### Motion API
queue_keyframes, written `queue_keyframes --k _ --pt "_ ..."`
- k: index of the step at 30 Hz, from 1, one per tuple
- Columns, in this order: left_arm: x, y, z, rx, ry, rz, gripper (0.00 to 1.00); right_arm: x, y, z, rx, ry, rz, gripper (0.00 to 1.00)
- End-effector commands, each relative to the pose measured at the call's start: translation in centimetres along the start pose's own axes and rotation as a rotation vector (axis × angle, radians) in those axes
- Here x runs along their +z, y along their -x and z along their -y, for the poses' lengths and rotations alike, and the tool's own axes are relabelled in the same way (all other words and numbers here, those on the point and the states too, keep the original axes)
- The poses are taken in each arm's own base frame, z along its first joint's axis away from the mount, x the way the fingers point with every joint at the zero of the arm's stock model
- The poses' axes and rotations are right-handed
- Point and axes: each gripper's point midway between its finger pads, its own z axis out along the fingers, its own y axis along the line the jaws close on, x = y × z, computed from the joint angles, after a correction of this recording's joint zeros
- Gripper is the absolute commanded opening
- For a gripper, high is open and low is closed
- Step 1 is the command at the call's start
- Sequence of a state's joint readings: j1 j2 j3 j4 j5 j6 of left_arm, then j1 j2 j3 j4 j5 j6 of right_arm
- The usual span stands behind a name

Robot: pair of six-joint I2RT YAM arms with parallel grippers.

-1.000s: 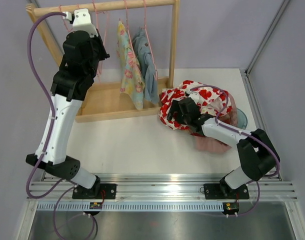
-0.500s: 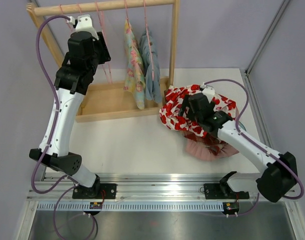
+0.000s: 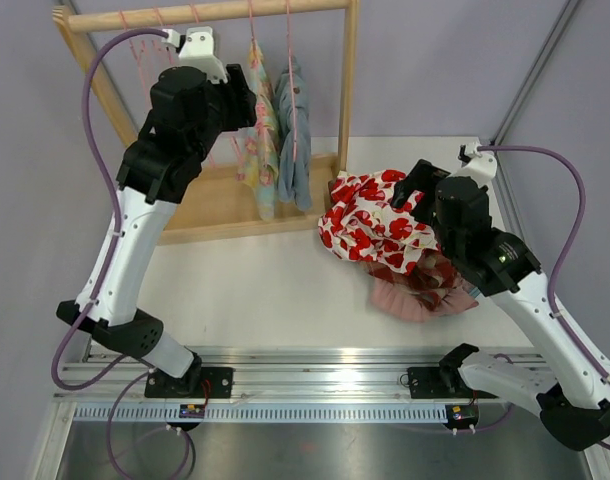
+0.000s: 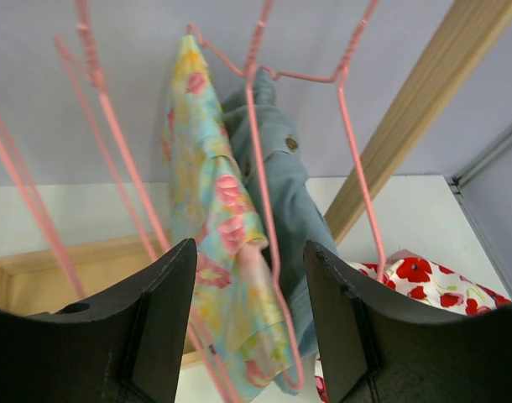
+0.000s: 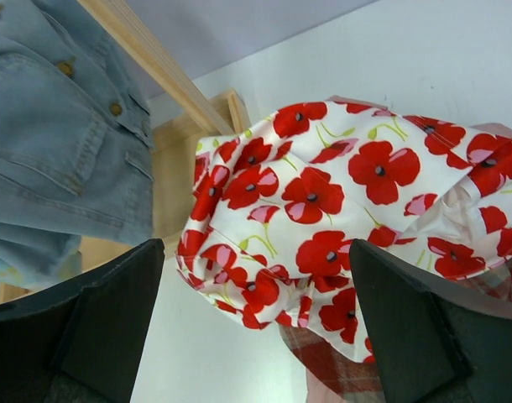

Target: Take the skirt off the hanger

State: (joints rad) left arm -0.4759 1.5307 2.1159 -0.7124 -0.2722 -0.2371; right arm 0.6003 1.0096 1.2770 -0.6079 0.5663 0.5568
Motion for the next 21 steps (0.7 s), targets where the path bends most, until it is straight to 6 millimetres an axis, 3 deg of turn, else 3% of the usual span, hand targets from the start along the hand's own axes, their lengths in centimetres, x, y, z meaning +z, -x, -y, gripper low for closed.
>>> queue_keyframes --k 1,5,10,16,17,19,21 --pt "1.9 -0.3 2.0 -0.012 -0.045 0.003 0.56 -0.1 -1.6 1.2 -0.047 -0.032 -0.039 0.99" --pt "3.8 -1.3 3.0 -0.016 -0.048 -0.011 0.56 -0.8 -1.4 1.9 -0.059 -0.040 -0.035 0.99" --pt "6.0 -2.8 2.4 -0.022 0.019 -0.031 0.50 -1.4 -1.2 2.3 -0.071 -0.034 -0.030 1.00" --pt "7.2 -3.8 2.6 -0.024 0.026 -0.043 0.27 -1.6 -1.5 2.7 -0.082 -0.035 -0.031 1.00" --pt "7.4 -4.0 2.6 -0.019 0.024 -0.049 0.14 -1.6 -1.6 2.6 -0.081 -0.028 -0.035 0.99" --pt "7.4 -3.6 2.7 -0.011 0.020 -0.040 0.00 -1.5 -1.7 2.5 -0.085 -0.023 -0.039 1.00" --pt "7.1 -3.0 2.8 0.006 0.013 -0.034 0.00 -1.6 -1.9 1.5 -0.100 0.035 -0.046 0.99"
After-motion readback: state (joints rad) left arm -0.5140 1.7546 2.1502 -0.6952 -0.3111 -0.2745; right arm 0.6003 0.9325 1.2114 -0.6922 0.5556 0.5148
